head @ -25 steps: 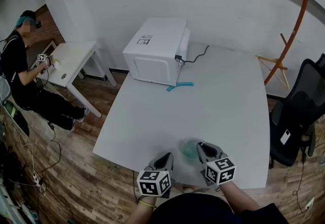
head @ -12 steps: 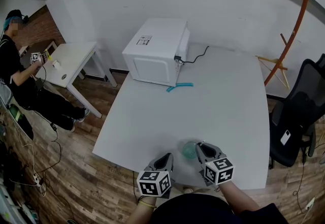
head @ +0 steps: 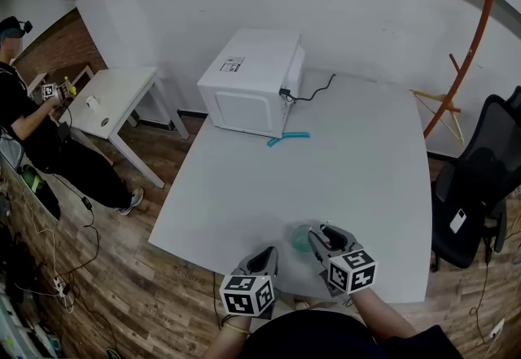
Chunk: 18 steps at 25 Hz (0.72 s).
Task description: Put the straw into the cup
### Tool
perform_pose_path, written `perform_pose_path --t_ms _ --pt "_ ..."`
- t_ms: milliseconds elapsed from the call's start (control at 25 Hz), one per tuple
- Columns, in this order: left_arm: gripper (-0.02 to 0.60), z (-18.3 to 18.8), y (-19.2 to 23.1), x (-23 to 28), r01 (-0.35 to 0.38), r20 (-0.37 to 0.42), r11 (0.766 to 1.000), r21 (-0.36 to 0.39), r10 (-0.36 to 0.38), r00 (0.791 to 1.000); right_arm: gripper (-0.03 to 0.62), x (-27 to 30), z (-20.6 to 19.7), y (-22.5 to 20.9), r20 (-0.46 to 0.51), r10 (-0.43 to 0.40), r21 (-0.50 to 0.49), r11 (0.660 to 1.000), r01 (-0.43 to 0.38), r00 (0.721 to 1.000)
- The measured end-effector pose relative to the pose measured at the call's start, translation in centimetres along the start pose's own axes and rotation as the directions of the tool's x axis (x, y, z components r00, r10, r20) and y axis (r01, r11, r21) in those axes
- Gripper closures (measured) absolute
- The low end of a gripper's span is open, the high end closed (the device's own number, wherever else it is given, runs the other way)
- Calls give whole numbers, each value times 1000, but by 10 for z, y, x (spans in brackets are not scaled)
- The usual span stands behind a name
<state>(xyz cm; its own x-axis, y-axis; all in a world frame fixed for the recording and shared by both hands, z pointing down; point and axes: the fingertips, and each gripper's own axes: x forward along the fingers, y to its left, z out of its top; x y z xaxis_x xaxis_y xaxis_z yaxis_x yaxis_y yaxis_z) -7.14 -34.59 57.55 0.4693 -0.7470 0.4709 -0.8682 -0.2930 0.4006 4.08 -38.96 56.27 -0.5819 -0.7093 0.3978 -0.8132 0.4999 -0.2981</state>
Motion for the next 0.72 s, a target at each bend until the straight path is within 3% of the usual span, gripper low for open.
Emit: perform_pose_path --t_ms 720 --pt "563 -9 -16 -16 1 9 1000 15 -1 1000 436 -25 6 8 35 -1 -13 1000 1 999"
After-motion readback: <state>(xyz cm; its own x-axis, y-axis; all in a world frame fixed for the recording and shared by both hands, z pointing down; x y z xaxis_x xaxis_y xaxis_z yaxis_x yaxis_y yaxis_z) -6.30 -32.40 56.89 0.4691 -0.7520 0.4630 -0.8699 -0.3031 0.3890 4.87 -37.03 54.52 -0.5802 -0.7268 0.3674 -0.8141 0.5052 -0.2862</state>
